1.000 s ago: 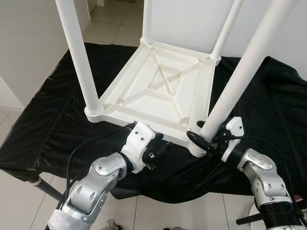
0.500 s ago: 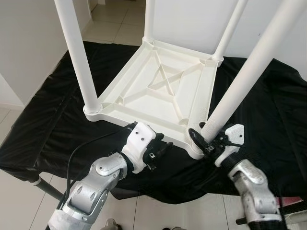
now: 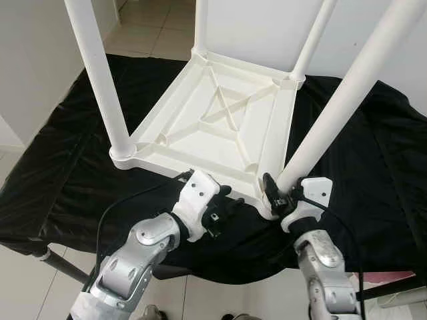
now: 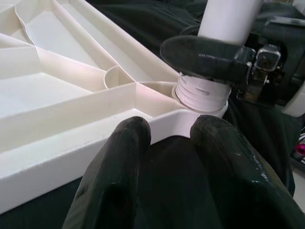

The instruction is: Building children table

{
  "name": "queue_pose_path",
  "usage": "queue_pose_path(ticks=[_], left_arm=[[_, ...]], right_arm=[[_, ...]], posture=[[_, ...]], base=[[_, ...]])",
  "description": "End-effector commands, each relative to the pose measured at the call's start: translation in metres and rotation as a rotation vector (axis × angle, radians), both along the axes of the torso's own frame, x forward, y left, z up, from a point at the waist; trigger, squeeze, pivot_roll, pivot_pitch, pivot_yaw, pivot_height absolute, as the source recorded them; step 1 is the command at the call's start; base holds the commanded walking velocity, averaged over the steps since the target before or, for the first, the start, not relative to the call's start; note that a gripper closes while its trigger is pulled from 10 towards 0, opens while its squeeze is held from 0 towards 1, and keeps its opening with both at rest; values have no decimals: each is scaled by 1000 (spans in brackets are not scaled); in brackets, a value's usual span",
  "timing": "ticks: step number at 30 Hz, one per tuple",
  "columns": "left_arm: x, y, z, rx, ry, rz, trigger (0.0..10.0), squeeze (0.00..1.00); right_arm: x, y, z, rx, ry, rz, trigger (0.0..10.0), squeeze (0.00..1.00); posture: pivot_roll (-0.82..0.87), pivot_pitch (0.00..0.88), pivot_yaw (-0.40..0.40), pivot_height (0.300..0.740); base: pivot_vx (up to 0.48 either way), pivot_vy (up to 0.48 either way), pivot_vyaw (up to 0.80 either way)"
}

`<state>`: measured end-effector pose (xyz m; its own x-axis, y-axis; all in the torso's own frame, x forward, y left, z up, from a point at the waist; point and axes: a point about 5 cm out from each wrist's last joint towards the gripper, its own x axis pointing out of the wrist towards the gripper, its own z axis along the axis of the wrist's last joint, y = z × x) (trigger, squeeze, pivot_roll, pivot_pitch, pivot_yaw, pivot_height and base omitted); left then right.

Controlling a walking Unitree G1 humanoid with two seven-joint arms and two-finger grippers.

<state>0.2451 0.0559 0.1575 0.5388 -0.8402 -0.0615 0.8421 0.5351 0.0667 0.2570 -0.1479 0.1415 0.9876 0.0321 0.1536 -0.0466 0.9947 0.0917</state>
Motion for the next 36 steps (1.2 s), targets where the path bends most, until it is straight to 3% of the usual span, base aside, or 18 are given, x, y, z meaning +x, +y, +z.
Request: queue_pose_path(ticks=[1,5,13,14,18,19,29,30,31,36], left_arm=[[-2,-1,-1,8,-2,17,10000,0],[0,-1,1,6,-10,24,10000,0],[3,-1,7,-4,-20,27,10000,0],[4,-1,8,0,-24,21,10000,0],[5,0,9,6,-29,11,10000,0],[5,0,10,5,-30,7,10000,0],[3,-1,10,1,-26,4,10000,0],[3,-1,10,-1,-25,5,10000,0],[4,-1,10,0,-28,8,10000,0],[6,-2,13,-2,-46,11,10000,0]], right_arm=[[-2,-5,-14,7,82,-48,0,0],[-4,5,-9,26,71,-43,0,0],[-11,9,-7,16,71,-74,0,0],[-13,10,-6,21,63,-60,10000,0],[-17,12,-3,27,50,-26,10000,0],[-19,11,-2,33,42,-17,10000,1000],[-25,-1,4,-10,1,32,10000,1000],[-24,-2,5,-18,-1,56,10000,831],[-22,-7,8,-27,-12,111,10000,0],[-20,-11,12,-55,-44,219,10000,0]], posture=[[3,143,-57,740],[-2,137,-59,740],[-26,162,-19,740],[-35,170,-5,740],[-38,174,0,740],[-42,178,1,740],[-41,183,-10,740],[-40,178,-12,740],[-37,175,-14,740],[-17,152,-18,740]], base=[[0,0,0],[0,0,0],[0,0,0],[0,0,0],[0,0,0],[0,0,0],[0,0,0],[0,0,0],[0,0,0],[0,0,0]])
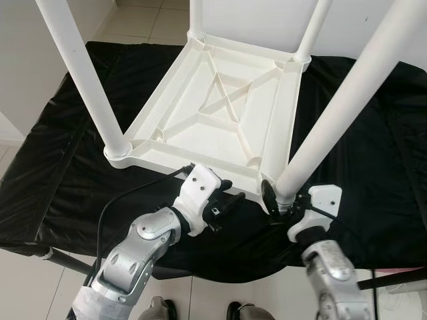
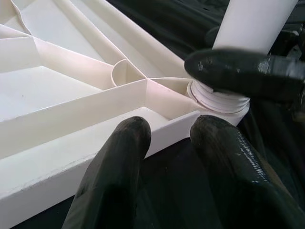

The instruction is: Building children table

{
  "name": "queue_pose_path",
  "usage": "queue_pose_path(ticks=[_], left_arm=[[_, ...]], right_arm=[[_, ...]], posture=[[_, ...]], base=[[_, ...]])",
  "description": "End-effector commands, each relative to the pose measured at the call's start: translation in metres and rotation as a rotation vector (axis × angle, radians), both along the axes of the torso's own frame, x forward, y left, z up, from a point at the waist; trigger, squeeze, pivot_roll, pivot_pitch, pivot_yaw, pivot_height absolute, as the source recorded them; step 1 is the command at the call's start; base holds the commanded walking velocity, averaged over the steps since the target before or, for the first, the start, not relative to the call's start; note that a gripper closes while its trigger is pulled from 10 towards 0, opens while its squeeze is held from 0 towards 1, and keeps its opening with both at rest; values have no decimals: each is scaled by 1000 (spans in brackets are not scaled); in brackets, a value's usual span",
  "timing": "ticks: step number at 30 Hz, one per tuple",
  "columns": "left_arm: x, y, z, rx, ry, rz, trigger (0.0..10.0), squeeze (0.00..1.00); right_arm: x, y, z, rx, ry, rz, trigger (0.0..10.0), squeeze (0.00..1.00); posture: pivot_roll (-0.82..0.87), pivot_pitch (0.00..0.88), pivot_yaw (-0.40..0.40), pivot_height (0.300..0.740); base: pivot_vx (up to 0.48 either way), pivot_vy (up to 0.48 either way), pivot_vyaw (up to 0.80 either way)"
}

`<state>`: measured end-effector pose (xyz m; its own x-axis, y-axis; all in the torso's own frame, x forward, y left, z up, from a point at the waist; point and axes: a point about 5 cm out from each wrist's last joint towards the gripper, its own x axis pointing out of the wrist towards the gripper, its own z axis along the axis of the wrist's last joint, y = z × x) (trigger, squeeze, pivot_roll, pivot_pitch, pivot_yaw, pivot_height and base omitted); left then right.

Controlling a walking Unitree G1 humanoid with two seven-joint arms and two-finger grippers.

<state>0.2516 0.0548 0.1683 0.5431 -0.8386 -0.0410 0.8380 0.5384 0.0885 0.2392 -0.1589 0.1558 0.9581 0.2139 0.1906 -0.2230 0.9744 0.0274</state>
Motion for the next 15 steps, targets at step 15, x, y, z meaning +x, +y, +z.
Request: queue_pose_path(ticks=[15], left_arm=[[-11,2,5,1,-19,-140,10000,0]], right_arm=[[19,-16,4,-83,14,370,10000,0]], posture=[[-5,93,-52,740]], base=[[0,0,0]])
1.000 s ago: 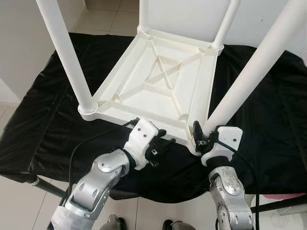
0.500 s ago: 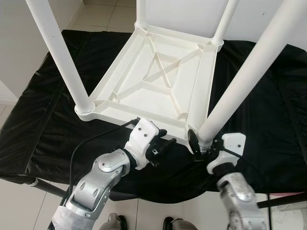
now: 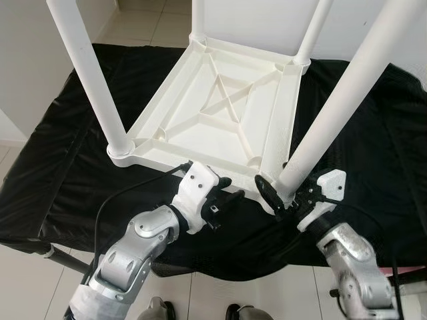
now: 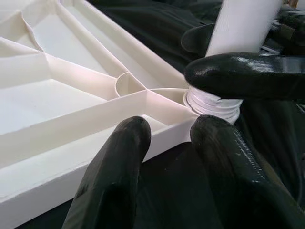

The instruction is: Building children table

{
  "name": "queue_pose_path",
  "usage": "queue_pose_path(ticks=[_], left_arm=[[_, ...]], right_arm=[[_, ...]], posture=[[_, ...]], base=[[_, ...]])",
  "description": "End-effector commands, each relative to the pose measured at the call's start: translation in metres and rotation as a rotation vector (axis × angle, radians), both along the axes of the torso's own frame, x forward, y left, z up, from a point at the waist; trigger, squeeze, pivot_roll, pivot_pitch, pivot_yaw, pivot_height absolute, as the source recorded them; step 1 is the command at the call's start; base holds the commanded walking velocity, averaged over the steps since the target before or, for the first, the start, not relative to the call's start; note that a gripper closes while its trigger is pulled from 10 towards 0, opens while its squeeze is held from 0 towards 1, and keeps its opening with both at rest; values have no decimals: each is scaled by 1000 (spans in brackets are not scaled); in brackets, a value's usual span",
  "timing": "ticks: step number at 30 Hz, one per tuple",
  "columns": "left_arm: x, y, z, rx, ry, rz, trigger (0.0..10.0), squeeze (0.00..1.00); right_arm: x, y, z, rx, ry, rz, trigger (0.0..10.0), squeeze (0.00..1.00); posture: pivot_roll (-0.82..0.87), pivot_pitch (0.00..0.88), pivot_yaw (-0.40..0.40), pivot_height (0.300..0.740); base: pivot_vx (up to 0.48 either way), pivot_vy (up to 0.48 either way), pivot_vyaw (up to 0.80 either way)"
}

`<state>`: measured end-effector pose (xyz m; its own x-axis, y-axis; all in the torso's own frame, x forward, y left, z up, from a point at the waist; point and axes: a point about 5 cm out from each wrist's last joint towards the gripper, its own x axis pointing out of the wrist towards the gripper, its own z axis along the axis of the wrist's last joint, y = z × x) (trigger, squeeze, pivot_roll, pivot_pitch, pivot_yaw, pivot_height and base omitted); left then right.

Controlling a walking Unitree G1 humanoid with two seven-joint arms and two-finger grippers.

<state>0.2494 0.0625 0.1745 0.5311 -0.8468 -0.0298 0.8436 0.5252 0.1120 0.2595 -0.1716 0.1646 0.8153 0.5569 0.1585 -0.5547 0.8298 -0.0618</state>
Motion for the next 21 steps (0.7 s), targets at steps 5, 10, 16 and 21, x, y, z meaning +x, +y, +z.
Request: queue_pose_path(ticks=[5,10,16,21], left_arm=[[-16,0,-2,34,1,-196,10000,0],[-19,4,-2,37,15,-214,10000,0],[-20,7,-2,37,23,-203,10000,0],[-18,8,-2,35,21,-190,10000,0]], right_arm=[[9,-9,-3,-43,28,87,10000,0],[16,-12,-5,-88,32,128,4000,0],[23,-17,-9,-109,41,153,0,0],[23,-18,-10,-98,46,152,0,0]], posture=[[-4,98,-53,740],[7,98,-62,740],[15,84,-70,740],[12,79,-63,740]], base=[[0,0,0],[0,0,0],[0,0,0],[0,0,0]])
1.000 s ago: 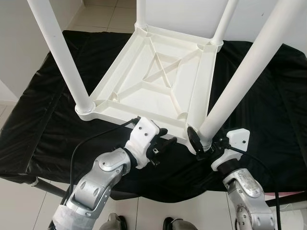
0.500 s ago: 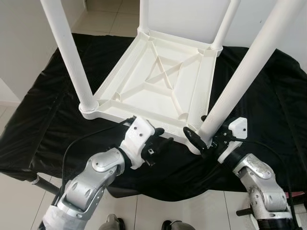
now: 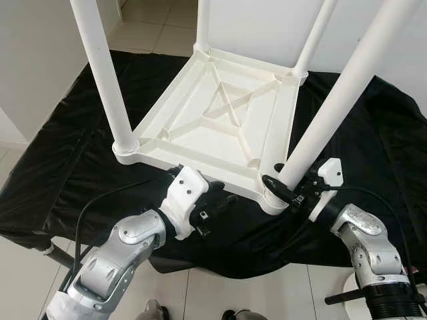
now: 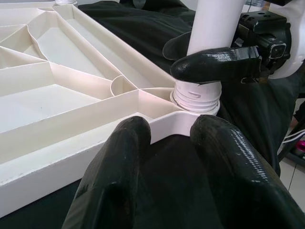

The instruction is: Building children table

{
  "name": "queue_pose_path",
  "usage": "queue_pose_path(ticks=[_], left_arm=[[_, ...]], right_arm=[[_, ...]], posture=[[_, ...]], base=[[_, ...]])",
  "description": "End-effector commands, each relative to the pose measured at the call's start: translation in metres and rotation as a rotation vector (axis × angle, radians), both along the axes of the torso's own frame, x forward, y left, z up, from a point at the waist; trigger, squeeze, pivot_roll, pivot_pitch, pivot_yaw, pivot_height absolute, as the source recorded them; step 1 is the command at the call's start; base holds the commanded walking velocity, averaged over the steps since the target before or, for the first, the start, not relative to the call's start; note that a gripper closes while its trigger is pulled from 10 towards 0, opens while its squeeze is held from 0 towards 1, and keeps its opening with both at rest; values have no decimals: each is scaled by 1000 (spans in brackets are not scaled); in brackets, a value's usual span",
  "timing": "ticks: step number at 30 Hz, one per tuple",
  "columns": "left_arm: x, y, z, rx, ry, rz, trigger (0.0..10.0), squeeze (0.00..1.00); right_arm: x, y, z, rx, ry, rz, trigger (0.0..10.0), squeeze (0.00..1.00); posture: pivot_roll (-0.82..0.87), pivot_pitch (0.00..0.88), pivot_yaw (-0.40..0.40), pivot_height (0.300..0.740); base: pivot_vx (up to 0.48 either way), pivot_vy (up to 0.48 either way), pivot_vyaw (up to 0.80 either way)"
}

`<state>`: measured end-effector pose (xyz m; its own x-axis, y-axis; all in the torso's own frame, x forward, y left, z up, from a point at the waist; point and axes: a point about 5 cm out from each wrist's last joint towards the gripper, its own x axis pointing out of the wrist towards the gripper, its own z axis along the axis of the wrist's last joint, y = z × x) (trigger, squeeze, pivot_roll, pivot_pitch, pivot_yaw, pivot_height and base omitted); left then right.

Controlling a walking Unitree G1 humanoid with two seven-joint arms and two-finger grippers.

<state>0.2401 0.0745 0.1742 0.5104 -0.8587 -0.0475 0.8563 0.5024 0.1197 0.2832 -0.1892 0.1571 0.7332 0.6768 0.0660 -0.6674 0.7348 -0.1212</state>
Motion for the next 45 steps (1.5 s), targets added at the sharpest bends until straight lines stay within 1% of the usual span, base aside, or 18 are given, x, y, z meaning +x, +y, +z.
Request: queue_pose_path(ticks=[1,2,3,7,10,16,18,19,23,25,28,32,35,40,41,42,43,45], left_arm=[[-9,-4,-1,16,18,-165,10000,0],[-8,-3,-1,17,18,-164,10000,0],[-8,-3,-2,20,18,-163,10000,0],[-7,-2,-3,23,18,-161,10000,0],[-5,-3,-3,23,11,-144,10000,0],[1,-5,-4,-17,24,-82,10000,0],[1,-5,-4,-21,29,-75,10000,0],[1,-5,-5,-31,44,-72,10000,0],[1,-4,-5,-36,50,-68,10000,0],[3,-3,-5,-41,56,-50,10000,0],[5,-1,-4,-43,47,-30,10000,0],[5,0,-2,-68,45,-13,10000,0],[6,1,0,-78,24,-4,10000,0],[10,1,0,-67,19,11,10000,0],[12,1,0,-66,18,23,10000,0],[12,1,0,-66,18,23,10000,0],[13,2,1,-71,1,40,10000,0],[13,1,3,-87,-16,55,10000,0]], right_arm=[[-1,-1,-2,13,10,-2,0,0],[-1,-1,-2,17,10,-11,0,0],[-2,-2,-1,32,11,-30,10000,0],[-4,-1,0,59,19,-54,10000,0],[-9,3,0,88,17,-127,10000,0],[-15,13,-1,147,7,-408,10000,0],[-16,14,-1,153,5,-451,10000,0],[-19,17,-2,190,19,-511,10000,0],[-22,20,-3,204,26,-562,10000,0],[-27,35,-5,257,46,-657,10000,0],[-28,42,-3,291,40,-713,10000,0],[-29,43,0,308,43,-748,10000,0],[-29,42,2,297,41,-784,10000,0],[-28,43,2,278,33,-776,10000,0],[-29,44,3,273,24,-764,10000,247],[-29,44,3,273,24,-764,10000,247],[-29,46,4,265,14,-752,10000,1000],[-29,48,5,279,6,-716,10000,1000]], posture=[[12,79,-63,740],[8,76,-63,740],[5,75,-61,740],[2,74,-62,740],[-6,74,-64,740],[-16,82,-60,740],[-16,83,-64,740],[-15,84,-63,740],[-14,88,-65,740],[-12,92,-66,740],[-2,100,-68,740],[-2,100,-65,740],[0,98,-66,740],[5,93,-68,740],[6,91,-69,740],[6,91,-69,740],[8,87,-70,740],[7,82,-70,740]], base=[[0,0,0],[0,0,0],[0,0,0],[0,0,0],[0,0,0],[0,0,0],[0,0,0],[0,0,0],[0,0,0],[0,0,0],[0,0,0],[0,0,0],[0,0,0],[0,0,0],[0,0,0],[0,0,0],[0,0,0],[0,0,0]])
